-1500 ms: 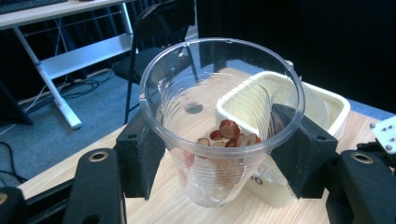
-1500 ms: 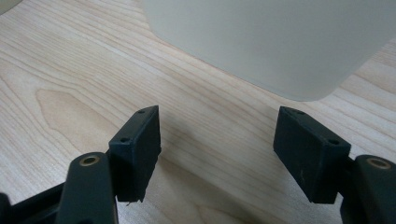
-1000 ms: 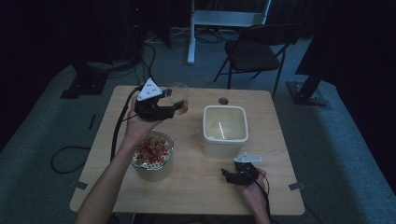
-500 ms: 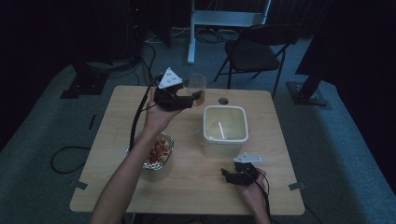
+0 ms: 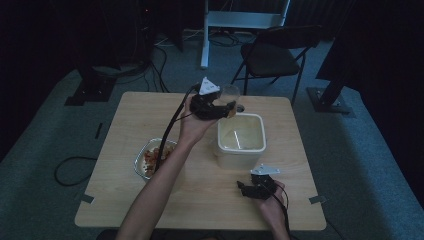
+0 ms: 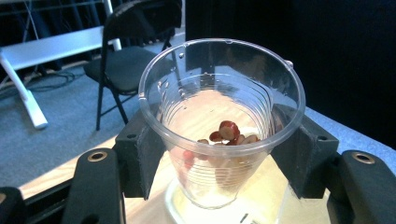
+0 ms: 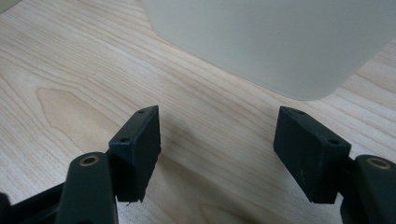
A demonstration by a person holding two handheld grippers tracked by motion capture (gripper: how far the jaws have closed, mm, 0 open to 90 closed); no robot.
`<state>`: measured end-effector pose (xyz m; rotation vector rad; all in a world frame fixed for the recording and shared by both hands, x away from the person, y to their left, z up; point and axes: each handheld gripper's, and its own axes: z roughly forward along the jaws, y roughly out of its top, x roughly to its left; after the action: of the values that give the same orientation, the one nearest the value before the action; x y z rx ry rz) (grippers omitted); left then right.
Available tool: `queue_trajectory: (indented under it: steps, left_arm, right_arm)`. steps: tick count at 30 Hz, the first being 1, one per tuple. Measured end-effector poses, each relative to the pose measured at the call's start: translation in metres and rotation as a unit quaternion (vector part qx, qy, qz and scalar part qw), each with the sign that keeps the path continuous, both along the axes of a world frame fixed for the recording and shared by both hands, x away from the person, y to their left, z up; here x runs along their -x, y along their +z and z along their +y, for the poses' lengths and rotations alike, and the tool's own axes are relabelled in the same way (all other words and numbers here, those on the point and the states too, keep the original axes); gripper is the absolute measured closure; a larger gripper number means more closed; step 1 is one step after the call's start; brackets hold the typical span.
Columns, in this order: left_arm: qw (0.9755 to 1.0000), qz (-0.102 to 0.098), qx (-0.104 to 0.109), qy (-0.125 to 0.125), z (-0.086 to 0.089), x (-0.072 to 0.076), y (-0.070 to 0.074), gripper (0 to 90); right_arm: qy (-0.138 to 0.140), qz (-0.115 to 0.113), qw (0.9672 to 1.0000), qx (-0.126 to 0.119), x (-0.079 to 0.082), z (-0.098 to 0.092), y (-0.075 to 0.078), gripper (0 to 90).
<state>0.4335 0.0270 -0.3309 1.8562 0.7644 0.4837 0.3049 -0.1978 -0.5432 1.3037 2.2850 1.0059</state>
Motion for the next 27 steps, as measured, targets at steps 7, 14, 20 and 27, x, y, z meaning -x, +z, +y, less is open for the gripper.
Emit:
queue_trajectory:
  steps: [7,14,20,27]
  left_arm:
    - [0.9998,0.017,0.004,-0.002,-0.016,-0.007,-0.011,35.5]
    - [0.9986,0.043,0.026,-0.017,-0.019,-0.011,-0.020,20.4]
    - [0.9983,0.042,0.036,-0.018,-0.012,-0.011,-0.018,20.4]
    - [0.9979,0.047,0.041,-0.014,-0.007,-0.012,-0.015,20.7]
  right_arm:
    - [0.000,0.001,1.0000,0.000,0.000,0.000,0.000,31.4]
    - [0.001,0.002,1.0000,-0.001,0.001,-0.001,0.000,31.5]
    - [0.001,0.002,1.0000,0.000,0.001,-0.001,0.000,31.4]
    - [0.001,0.001,1.0000,0.001,0.001,-0.001,0.000,31.4]
